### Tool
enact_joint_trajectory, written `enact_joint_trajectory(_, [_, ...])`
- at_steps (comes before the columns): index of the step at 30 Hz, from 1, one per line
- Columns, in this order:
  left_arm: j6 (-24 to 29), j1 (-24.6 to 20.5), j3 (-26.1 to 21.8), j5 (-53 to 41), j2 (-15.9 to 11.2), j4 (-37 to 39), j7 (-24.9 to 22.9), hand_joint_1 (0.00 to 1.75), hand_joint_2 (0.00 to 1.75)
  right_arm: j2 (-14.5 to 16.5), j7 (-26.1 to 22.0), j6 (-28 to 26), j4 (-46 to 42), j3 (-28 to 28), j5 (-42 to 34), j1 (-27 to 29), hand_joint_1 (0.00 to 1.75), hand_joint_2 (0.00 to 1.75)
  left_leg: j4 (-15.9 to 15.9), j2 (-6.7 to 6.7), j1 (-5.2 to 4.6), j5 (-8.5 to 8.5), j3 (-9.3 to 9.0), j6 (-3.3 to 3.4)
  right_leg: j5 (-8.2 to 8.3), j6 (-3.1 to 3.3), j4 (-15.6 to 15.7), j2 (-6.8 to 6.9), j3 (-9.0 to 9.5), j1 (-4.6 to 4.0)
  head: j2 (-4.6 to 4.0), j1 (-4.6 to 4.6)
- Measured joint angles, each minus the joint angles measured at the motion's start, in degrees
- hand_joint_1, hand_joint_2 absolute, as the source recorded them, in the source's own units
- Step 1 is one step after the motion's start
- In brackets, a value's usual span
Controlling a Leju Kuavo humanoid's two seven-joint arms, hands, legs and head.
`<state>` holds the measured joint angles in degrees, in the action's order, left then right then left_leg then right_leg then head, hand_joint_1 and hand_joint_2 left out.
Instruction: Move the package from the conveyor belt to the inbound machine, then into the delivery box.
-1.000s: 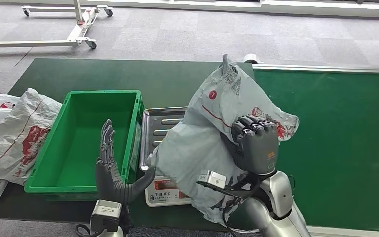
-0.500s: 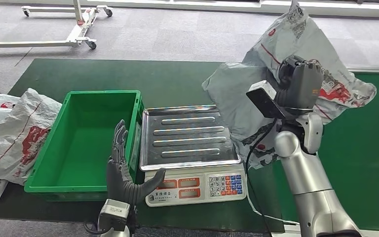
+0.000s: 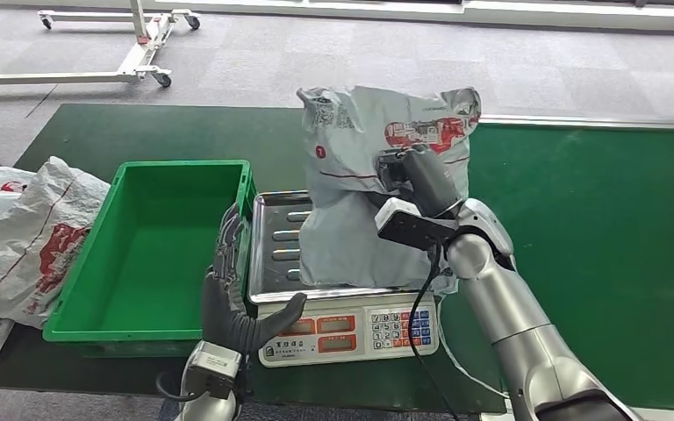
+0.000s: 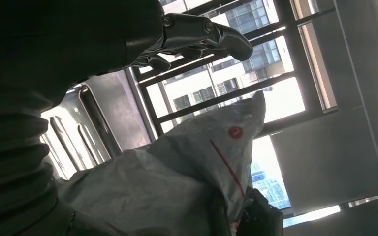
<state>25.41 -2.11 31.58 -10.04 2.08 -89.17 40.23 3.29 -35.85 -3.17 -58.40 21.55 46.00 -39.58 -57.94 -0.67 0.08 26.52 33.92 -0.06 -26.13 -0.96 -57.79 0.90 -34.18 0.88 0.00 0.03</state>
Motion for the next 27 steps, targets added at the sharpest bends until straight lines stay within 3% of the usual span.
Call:
enact_joint_trajectory(4, [-1.1, -0.1, -0.5, -1.7, 0.6, 0.3, 0.0, 0.0, 1.75, 1.1, 0.6, 2.2, -1.0, 4.2, -0.6, 0.1, 1.75, 1.75, 0.0, 0.0, 0.0, 0.0, 0.01, 0.0, -0.01, 0.01, 0.0, 0.01, 0.0, 0.0, 0.0, 0.0])
enact_joint_trajectory(8, [-1.5, 0.5, -1.8, -3.5, 1.2, 0.1, 0.0, 0.0, 1.75, 1.6, 1.3, 3.2, -2.5, 7.6, -1.2, 0.1, 0.08, 1.75, 0.0, -0.01, 0.0, 0.01, 0.02, 0.0, -0.01, 0.01, 0.0, 0.0, 0.0, 0.0, 0.0, 0.0])
enact_joint_trajectory(10, [-1.8, 1.3, -2.6, -4.3, 1.4, -0.4, 0.0, 0.0, 1.75, 1.7, 1.9, 3.2, -3.2, 8.9, -1.1, 0.1, 0.0, 1.75, 0.0, 0.0, 0.0, 0.01, 0.02, 0.0, -0.01, 0.01, 0.0, 0.0, -0.01, 0.0, 0.0, 0.0])
enact_joint_trajectory(22, [-5.1, 4.9, -6.7, -7.6, 3.4, -3.3, 0.0, 0.0, 1.75, 0.7, 3.3, 3.5, -9.7, 12.8, -1.7, 1.3, 0.0, 1.75, 0.0, -0.01, 0.0, 0.01, 0.01, -0.01, -0.01, 0.02, 0.0, 0.0, -0.03, 0.0, 0.0, -0.01])
enact_joint_trajectory(26, [-6.0, 5.3, -7.7, -8.2, 3.9, -3.7, 0.0, 0.0, 1.75, -0.6, 3.2, 4.6, -13.4, 13.0, -2.8, 2.8, 0.0, 0.0, 0.0, 0.0, 0.0, 0.01, 0.01, 0.0, -0.01, 0.02, 0.0, 0.01, -0.03, 0.01, -0.01, 0.0])
enact_joint_trajectory(27, [-6.3, 5.3, -7.9, -8.5, 4.0, -3.8, 0.0, 0.0, 1.75, -0.9, 3.2, 4.7, -14.4, 13.0, -3.1, 3.2, 0.0, 0.0, 0.0, 0.0, -0.01, 0.01, 0.01, 0.0, -0.01, 0.02, 0.0, 0.01, -0.03, 0.01, 0.0, -0.01])
